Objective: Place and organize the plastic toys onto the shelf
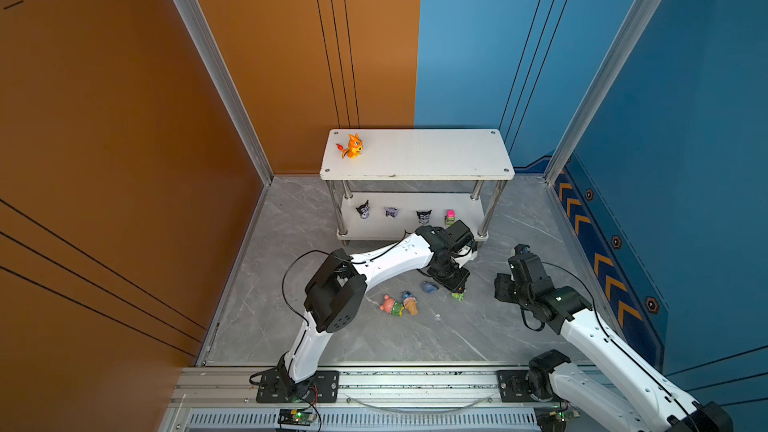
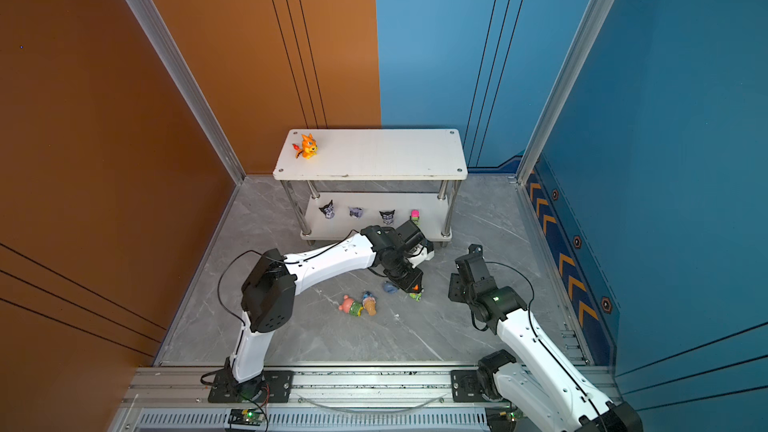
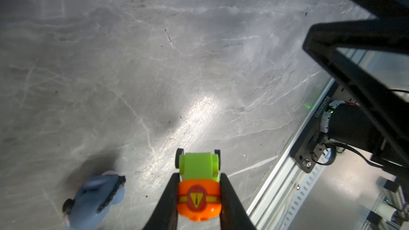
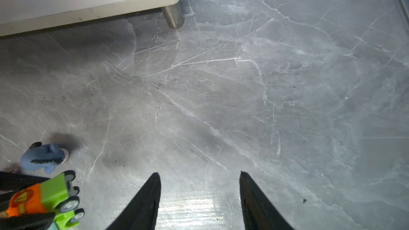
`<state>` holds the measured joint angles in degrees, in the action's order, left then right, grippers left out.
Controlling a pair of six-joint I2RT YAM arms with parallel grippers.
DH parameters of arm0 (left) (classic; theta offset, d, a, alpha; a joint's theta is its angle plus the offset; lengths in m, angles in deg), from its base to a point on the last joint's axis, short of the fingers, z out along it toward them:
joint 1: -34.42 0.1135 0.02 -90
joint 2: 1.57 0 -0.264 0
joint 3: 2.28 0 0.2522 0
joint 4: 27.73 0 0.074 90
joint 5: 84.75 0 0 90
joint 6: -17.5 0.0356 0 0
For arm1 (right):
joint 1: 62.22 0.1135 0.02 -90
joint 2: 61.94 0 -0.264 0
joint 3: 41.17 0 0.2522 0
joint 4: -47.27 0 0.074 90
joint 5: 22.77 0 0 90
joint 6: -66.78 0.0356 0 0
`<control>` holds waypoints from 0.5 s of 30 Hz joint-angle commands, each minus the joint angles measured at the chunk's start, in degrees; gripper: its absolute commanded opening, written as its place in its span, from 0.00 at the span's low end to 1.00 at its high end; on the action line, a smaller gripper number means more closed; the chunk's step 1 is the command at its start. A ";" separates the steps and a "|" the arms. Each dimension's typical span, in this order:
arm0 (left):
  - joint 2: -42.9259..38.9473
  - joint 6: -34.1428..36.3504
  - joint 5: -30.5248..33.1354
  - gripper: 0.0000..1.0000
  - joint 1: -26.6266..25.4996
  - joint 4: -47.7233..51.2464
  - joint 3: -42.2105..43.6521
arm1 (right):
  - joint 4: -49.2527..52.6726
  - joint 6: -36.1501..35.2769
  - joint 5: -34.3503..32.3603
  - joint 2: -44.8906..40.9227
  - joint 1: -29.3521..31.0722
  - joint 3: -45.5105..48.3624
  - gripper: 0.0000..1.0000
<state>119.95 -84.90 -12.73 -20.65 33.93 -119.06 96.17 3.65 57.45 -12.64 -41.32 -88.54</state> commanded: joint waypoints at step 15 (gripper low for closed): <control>11.73 5.98 3.48 0.29 -2.96 16.47 -14.66 | 0.77 0.73 0.20 1.54 -2.00 -1.33 0.58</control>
<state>130.20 -80.18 -9.65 -23.14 47.63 -131.81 96.43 3.85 57.58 -11.61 -42.87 -88.54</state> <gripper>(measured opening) 0.289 0.576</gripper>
